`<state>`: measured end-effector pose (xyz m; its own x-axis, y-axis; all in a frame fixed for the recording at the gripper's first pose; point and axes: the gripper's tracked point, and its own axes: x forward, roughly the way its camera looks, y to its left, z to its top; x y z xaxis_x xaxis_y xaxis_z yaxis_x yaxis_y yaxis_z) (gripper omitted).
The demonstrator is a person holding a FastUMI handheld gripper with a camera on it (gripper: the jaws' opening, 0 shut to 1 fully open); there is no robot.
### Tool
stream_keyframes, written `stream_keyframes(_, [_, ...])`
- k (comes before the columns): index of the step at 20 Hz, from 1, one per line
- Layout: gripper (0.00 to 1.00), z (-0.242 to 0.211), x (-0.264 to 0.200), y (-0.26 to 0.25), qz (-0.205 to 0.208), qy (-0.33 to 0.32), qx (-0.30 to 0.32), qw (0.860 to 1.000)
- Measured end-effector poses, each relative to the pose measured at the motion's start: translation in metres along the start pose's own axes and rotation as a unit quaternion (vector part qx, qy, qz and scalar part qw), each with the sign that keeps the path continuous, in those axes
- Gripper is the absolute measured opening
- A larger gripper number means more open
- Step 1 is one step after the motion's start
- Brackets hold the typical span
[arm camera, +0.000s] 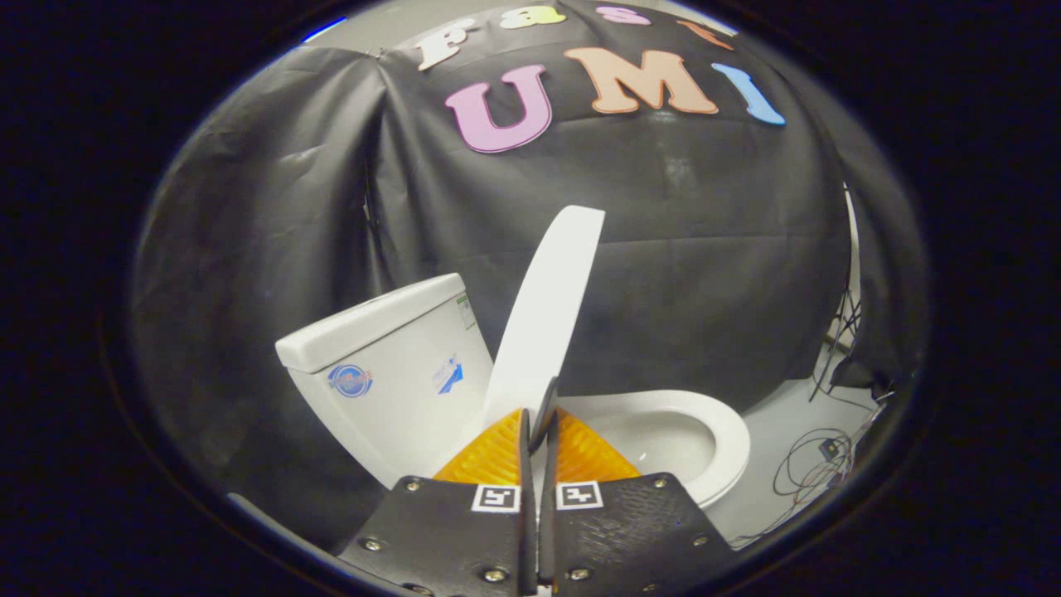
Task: Open the toilet lid.
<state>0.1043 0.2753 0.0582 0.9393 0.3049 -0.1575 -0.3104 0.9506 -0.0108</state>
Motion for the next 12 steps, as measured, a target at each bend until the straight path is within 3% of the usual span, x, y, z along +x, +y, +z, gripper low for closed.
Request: stream_keyframes(12, [0.02,0.007,0.007,0.04,-0.01,-0.034,-0.062,0.997])
